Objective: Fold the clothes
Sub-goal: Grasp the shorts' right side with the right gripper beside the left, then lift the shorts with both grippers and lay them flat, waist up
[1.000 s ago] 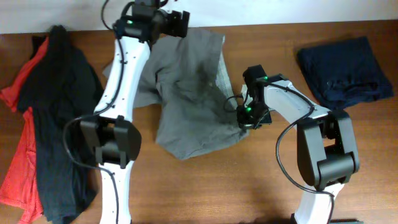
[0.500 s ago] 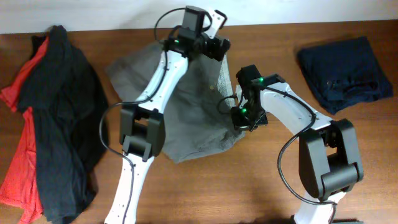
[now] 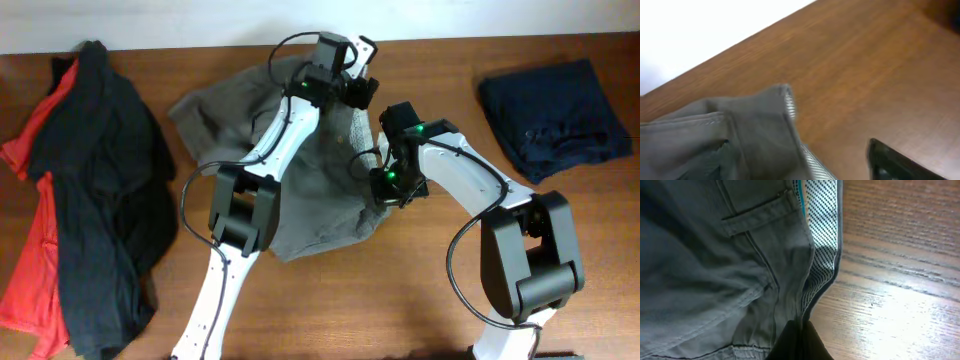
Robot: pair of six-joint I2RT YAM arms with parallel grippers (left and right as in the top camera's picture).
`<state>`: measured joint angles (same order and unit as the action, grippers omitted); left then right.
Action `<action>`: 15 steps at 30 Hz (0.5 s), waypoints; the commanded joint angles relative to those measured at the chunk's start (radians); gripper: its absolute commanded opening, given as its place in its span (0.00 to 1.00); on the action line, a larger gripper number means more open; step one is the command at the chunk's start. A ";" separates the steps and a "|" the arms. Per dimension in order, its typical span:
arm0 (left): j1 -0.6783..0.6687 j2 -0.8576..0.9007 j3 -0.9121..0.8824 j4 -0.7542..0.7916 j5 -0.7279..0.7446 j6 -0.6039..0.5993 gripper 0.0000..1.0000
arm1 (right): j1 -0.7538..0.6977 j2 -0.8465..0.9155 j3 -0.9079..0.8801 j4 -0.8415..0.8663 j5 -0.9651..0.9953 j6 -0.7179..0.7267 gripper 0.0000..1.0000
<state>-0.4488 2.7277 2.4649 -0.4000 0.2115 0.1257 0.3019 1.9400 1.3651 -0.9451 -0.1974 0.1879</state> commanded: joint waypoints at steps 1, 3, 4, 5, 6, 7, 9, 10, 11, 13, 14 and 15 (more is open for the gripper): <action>-0.003 0.048 0.010 0.034 -0.066 -0.025 0.67 | 0.005 -0.029 0.008 0.011 -0.005 0.012 0.04; -0.002 0.053 0.010 0.049 -0.106 -0.036 0.42 | 0.005 -0.029 0.008 0.011 -0.005 0.012 0.04; -0.002 0.055 0.010 0.058 -0.124 -0.036 0.31 | 0.005 -0.029 0.008 0.011 -0.005 0.012 0.04; -0.002 0.055 0.010 0.066 -0.142 -0.037 0.22 | 0.005 -0.028 0.008 0.013 -0.005 0.012 0.04; -0.002 0.055 0.010 0.074 -0.175 -0.062 0.13 | 0.004 -0.028 0.008 0.017 -0.005 0.013 0.04; -0.002 0.055 0.010 0.078 -0.198 -0.082 0.10 | 0.003 -0.029 0.008 0.018 -0.005 0.013 0.04; 0.005 0.054 0.034 0.082 -0.273 -0.150 0.04 | -0.006 -0.028 0.008 0.027 -0.005 0.013 0.04; 0.010 0.053 0.051 0.078 -0.272 -0.159 0.03 | -0.014 -0.028 0.008 0.027 -0.005 0.013 0.04; 0.018 0.048 0.079 0.065 -0.272 -0.168 0.02 | -0.027 -0.029 0.008 0.029 -0.007 0.017 0.04; 0.027 0.036 0.125 0.038 -0.272 -0.168 0.01 | -0.043 -0.028 0.008 0.034 -0.015 0.016 0.04; 0.033 0.023 0.155 0.019 -0.272 -0.168 0.01 | -0.057 -0.028 0.008 0.038 -0.027 0.016 0.04; 0.037 0.010 0.178 0.006 -0.272 -0.168 0.01 | -0.064 -0.028 0.008 0.042 -0.037 0.016 0.04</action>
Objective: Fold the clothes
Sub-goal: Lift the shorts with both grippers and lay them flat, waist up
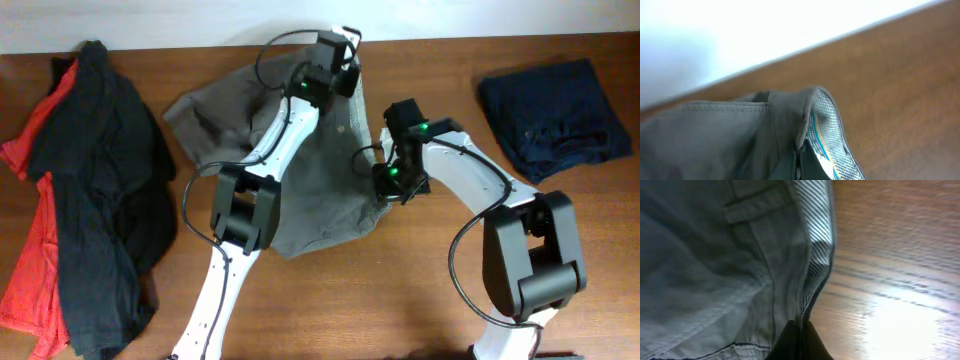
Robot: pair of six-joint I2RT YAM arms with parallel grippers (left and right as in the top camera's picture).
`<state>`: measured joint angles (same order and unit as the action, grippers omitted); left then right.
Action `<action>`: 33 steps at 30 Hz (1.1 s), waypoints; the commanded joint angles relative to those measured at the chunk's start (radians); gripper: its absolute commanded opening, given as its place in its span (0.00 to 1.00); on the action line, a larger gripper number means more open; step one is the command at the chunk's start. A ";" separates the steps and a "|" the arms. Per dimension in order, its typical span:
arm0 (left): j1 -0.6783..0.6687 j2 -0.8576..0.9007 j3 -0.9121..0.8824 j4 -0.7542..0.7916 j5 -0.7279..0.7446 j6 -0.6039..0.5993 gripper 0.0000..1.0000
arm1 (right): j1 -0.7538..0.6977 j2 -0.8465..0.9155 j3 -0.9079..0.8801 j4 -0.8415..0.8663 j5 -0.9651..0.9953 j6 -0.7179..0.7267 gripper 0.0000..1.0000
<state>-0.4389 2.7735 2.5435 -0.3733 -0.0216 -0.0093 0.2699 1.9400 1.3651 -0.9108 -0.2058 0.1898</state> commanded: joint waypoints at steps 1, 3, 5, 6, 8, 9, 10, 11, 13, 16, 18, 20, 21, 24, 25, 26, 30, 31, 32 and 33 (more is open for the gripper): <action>0.030 -0.046 0.117 -0.029 -0.039 -0.033 0.01 | -0.039 -0.029 0.008 0.013 -0.040 0.014 0.04; 0.034 -0.080 0.162 -0.053 -0.039 -0.032 0.01 | -0.050 -0.028 0.008 0.025 -0.063 0.009 0.04; 0.035 -0.126 0.207 -0.091 -0.039 -0.032 0.01 | -0.056 -0.029 0.008 0.038 -0.075 0.002 0.04; 0.036 -0.143 0.217 -0.101 -0.039 -0.032 0.01 | -0.056 -0.029 0.009 0.041 -0.075 0.002 0.04; 0.037 -0.185 0.235 -0.123 -0.039 -0.019 0.01 | -0.058 -0.032 0.016 0.045 -0.075 -0.002 0.04; 0.038 -0.220 0.247 -0.145 -0.039 0.005 0.01 | -0.063 -0.039 0.030 0.043 -0.076 -0.002 0.04; 0.039 -0.253 0.254 -0.165 -0.039 0.026 0.01 | -0.068 -0.052 0.043 0.041 -0.077 -0.006 0.04; 0.041 -0.292 0.257 -0.188 -0.040 0.050 0.01 | -0.076 -0.068 0.062 0.035 -0.081 -0.019 0.04; 0.045 -0.351 0.257 -0.222 -0.050 0.079 0.01 | -0.089 -0.104 0.105 0.017 -0.083 -0.036 0.04; 0.052 -0.435 0.257 -0.274 -0.113 0.092 0.01 | -0.112 -0.164 0.182 -0.021 -0.082 -0.066 0.04; 0.062 -0.496 0.257 -0.319 -0.166 0.094 0.01 | -0.130 -0.206 0.252 -0.069 -0.077 -0.098 0.04; 0.074 -0.566 0.257 -0.372 -0.224 0.095 0.01 | -0.153 -0.251 0.356 -0.150 -0.071 -0.134 0.04; 0.077 -0.586 0.257 -0.388 -0.238 0.100 0.01 | -0.158 -0.261 0.383 -0.172 -0.071 -0.141 0.04; 0.087 -0.687 0.257 -0.464 -0.295 0.139 0.01 | -0.179 -0.306 0.546 -0.309 -0.067 -0.210 0.04; 0.087 -0.715 0.257 -0.483 -0.317 0.139 0.01 | -0.180 -0.315 0.581 -0.339 -0.064 -0.221 0.04; 0.087 -0.745 0.257 -0.504 -0.336 0.139 0.01 | -0.180 -0.326 0.632 -0.386 -0.044 -0.228 0.04; 0.087 -0.868 0.257 -0.614 -0.365 0.139 0.01 | -0.180 -0.366 0.810 -0.543 0.034 -0.228 0.04; 0.087 -0.896 0.257 -0.645 -0.365 0.139 0.01 | -0.180 -0.381 0.862 -0.582 0.051 -0.228 0.04; 0.087 -0.922 0.257 -0.673 -0.366 0.139 0.01 | -0.180 -0.393 0.903 -0.611 0.063 -0.227 0.04; 0.087 -0.941 0.257 -0.695 -0.368 0.139 0.01 | -0.180 -0.399 0.927 -0.627 0.068 -0.227 0.04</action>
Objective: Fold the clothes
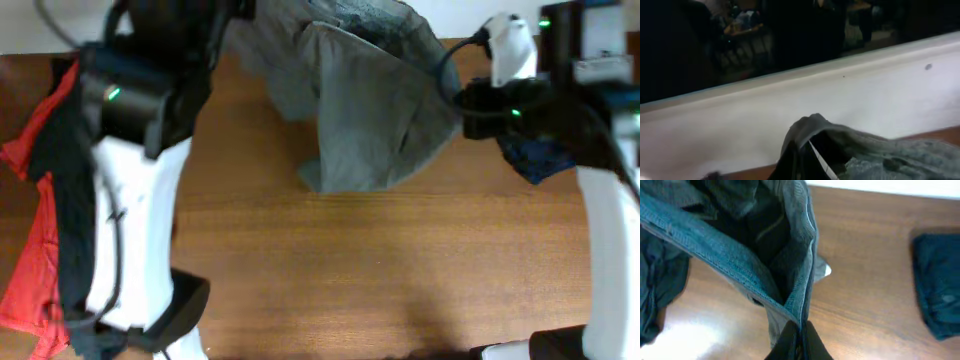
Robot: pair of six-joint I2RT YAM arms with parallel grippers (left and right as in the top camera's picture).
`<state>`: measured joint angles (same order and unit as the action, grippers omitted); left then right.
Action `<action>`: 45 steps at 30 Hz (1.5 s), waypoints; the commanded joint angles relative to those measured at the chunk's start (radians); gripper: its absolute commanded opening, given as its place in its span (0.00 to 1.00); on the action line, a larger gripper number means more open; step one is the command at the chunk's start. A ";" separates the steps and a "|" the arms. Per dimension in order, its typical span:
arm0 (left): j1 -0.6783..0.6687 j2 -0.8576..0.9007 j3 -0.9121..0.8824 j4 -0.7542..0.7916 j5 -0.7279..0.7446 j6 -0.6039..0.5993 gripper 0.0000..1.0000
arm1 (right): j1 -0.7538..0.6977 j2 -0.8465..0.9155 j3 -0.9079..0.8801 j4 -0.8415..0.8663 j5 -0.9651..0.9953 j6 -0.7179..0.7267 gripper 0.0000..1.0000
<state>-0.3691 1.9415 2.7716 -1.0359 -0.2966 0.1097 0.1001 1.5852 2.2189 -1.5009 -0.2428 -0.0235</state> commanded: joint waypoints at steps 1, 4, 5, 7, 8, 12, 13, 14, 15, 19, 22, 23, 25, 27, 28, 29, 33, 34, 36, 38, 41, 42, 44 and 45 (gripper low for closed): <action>0.017 -0.145 0.029 -0.074 -0.093 0.020 0.01 | -0.010 -0.064 0.135 -0.081 0.116 -0.014 0.04; 0.017 -0.225 0.029 -0.156 -0.093 0.020 0.01 | -0.010 -0.112 0.267 -0.173 0.170 -0.008 0.04; 0.017 -0.248 0.029 -0.178 -0.093 0.020 0.01 | -0.010 -0.130 0.307 -0.198 0.192 0.001 0.04; 0.017 -0.310 0.029 -0.233 -0.093 0.020 0.01 | -0.010 -0.182 0.337 -0.196 0.200 0.013 0.04; 0.017 -0.336 0.029 -0.254 -0.093 0.020 0.01 | -0.010 -0.205 0.344 -0.197 0.200 0.016 0.04; 0.017 -0.420 0.029 -0.339 -0.089 0.019 0.01 | -0.010 -0.296 0.346 -0.197 0.203 0.039 0.04; 0.017 -0.439 0.029 -0.374 -0.089 0.010 0.01 | -0.010 -0.319 0.345 -0.197 0.203 0.039 0.04; 0.017 -0.444 0.029 -0.394 -0.089 0.006 0.01 | -0.010 -0.325 0.345 -0.198 0.203 0.039 0.04; 0.017 -0.445 0.029 -0.423 -0.090 -0.008 0.01 | -0.010 -0.327 0.344 -0.197 0.203 0.039 0.04; 0.017 -0.417 0.012 -0.482 -0.093 -0.015 0.01 | -0.010 -0.311 0.304 -0.197 0.212 0.039 0.04; 0.017 -0.367 -0.028 -0.511 -0.095 -0.015 0.01 | -0.010 -0.264 0.245 -0.197 0.230 0.038 0.04; 0.017 -0.351 -0.040 -0.521 -0.098 -0.016 0.01 | -0.010 -0.251 0.232 -0.197 0.230 0.038 0.04; 0.017 -0.294 -0.088 -0.557 -0.162 -0.077 0.01 | -0.010 -0.185 0.188 -0.197 0.229 0.035 0.04; 0.020 -0.248 -0.126 -0.575 -0.204 -0.118 0.01 | -0.010 -0.115 0.158 -0.192 0.229 0.028 0.04; 0.029 -0.212 -0.154 -0.576 -0.206 -0.126 0.01 | -0.010 -0.072 0.145 -0.185 0.229 0.019 0.04; 0.034 -0.188 -0.174 -0.574 -0.206 -0.135 0.01 | -0.010 -0.031 0.137 -0.180 0.229 0.012 0.04; 0.068 -0.068 -0.250 -0.543 -0.206 -0.167 0.01 | -0.010 0.148 0.119 -0.146 0.229 0.000 0.04; 0.076 -0.042 -0.264 -0.528 -0.206 -0.167 0.01 | -0.010 0.210 0.114 -0.127 0.229 -0.004 0.04; 0.093 0.031 -0.293 -0.480 -0.205 -0.167 0.01 | -0.010 0.291 0.114 -0.096 0.229 -0.016 0.04; 0.107 0.108 -0.315 -0.415 -0.205 -0.167 0.01 | -0.010 0.391 0.114 -0.039 0.230 -0.030 0.04; 0.117 0.225 -0.331 -0.309 -0.205 -0.166 0.01 | -0.011 0.525 0.114 0.071 0.230 -0.048 0.04; 0.119 0.272 -0.331 -0.266 -0.205 -0.166 0.01 | -0.012 0.574 0.114 0.121 0.231 -0.051 0.04; 0.119 0.352 -0.331 -0.185 -0.205 -0.166 0.01 | -0.012 0.653 0.114 0.220 0.233 -0.051 0.04; 0.119 0.385 -0.331 -0.152 -0.205 -0.166 0.01 | -0.012 0.681 0.114 0.257 0.233 -0.051 0.04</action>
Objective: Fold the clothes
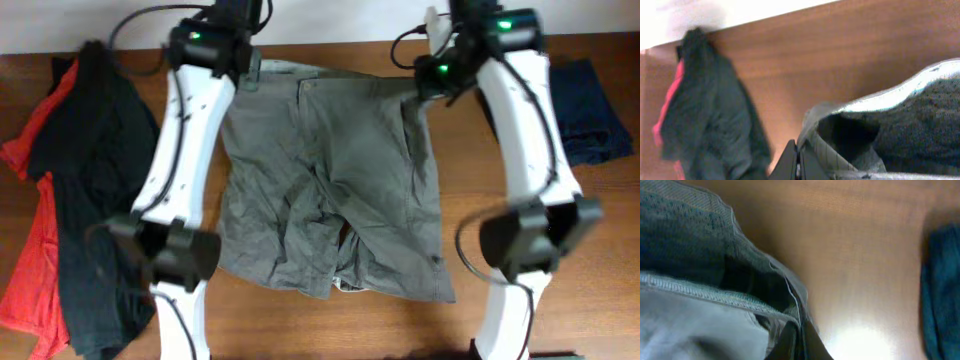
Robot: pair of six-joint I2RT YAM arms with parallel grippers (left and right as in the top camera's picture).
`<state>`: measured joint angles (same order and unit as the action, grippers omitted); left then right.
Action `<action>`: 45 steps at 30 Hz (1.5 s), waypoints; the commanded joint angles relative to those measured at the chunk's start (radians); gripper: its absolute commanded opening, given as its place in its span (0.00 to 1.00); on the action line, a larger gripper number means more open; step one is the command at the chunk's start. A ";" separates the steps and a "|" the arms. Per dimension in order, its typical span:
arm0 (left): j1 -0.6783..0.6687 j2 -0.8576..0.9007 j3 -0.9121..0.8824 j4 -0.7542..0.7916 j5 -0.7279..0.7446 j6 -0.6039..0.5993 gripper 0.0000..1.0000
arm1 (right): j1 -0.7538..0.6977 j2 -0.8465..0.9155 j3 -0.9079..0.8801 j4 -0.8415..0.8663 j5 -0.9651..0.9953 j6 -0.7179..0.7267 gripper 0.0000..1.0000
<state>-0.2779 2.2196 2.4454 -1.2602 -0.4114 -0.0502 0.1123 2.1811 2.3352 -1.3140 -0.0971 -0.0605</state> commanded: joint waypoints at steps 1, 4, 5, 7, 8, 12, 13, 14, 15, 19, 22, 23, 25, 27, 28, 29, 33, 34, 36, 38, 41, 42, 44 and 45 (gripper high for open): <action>0.027 0.147 -0.005 0.122 -0.090 -0.006 0.01 | -0.024 0.119 -0.003 0.132 0.087 -0.014 0.04; 0.027 0.264 -0.005 0.291 -0.090 -0.006 0.22 | -0.024 0.202 -0.003 0.310 0.087 -0.013 0.11; 0.027 0.289 -0.005 0.336 -0.090 -0.006 0.61 | -0.024 0.216 -0.003 0.348 0.087 -0.010 0.18; 0.027 0.325 -0.005 0.403 -0.090 -0.006 0.99 | -0.024 0.230 -0.003 0.409 0.087 -0.010 1.00; 0.027 0.330 -0.005 0.416 -0.090 -0.006 0.99 | -0.024 0.230 -0.002 0.418 0.087 -0.011 0.99; 0.027 0.309 0.027 0.346 -0.073 -0.005 0.99 | -0.037 0.193 0.016 0.372 0.083 -0.008 0.99; 0.028 0.295 0.048 0.293 -0.039 -0.002 0.99 | -0.040 0.175 0.030 0.314 0.077 -0.003 0.99; 0.028 0.282 0.063 0.251 -0.005 -0.002 0.99 | -0.040 0.161 0.043 0.248 0.064 -0.003 0.99; 0.029 0.266 0.080 0.198 0.050 -0.002 0.99 | -0.040 0.151 0.053 0.192 0.056 -0.003 0.99; 0.031 0.206 0.119 -0.001 0.290 -0.002 0.99 | -0.039 0.136 0.066 -0.055 0.039 -0.003 0.99; 0.032 0.204 0.117 -0.048 0.319 -0.002 0.99 | -0.039 0.137 0.056 -0.128 0.016 -0.003 0.99; 0.033 0.206 0.103 -0.051 0.319 -0.002 0.99 | -0.039 0.137 0.053 -0.138 -0.010 -0.003 0.99; 0.033 0.206 0.089 -0.057 0.325 -0.003 0.99 | -0.036 0.137 0.033 -0.138 -0.071 -0.015 0.88; 0.034 0.206 0.089 -0.088 0.415 -0.002 0.99 | -0.021 0.139 -0.002 -0.132 -0.075 -0.051 0.72; 0.037 0.201 0.089 -0.101 0.457 -0.002 0.99 | -0.011 0.139 -0.030 -0.119 -0.074 -0.068 0.63; 0.041 0.200 0.089 -0.107 0.477 -0.002 0.99 | -0.005 0.139 -0.047 -0.110 -0.071 -0.072 0.60; 0.069 0.198 0.089 -0.093 0.495 -0.003 0.99 | 0.020 0.139 -0.157 -0.012 -0.073 -0.078 0.25; 0.077 0.198 0.089 -0.093 0.495 -0.003 0.99 | 0.023 0.138 -0.174 0.003 -0.073 -0.078 0.21; 0.090 0.199 0.089 -0.089 0.494 -0.002 0.99 | 0.028 0.139 -0.210 0.030 -0.079 -0.069 0.10; 0.093 0.200 0.089 -0.076 0.494 0.012 0.99 | 0.035 0.139 -0.241 0.037 -0.083 -0.057 0.05; 0.093 0.200 0.089 -0.057 0.494 0.025 0.99 | 0.044 0.139 -0.270 0.020 -0.096 -0.039 0.04; 0.093 0.200 0.089 -0.053 0.494 0.033 0.99 | 0.045 0.139 -0.277 0.013 -0.095 -0.036 0.04; 0.094 0.200 0.089 -0.044 0.494 0.063 0.99 | 0.056 0.139 -0.314 0.009 -0.095 -0.030 0.04; 0.094 0.200 0.089 -0.041 0.494 0.074 0.99 | 0.059 0.139 -0.332 0.010 -0.095 -0.027 0.04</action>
<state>-0.1822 2.4458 2.5385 -1.3136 0.0608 -0.0360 0.1516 2.3466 2.0502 -1.3006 -0.1783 -0.1066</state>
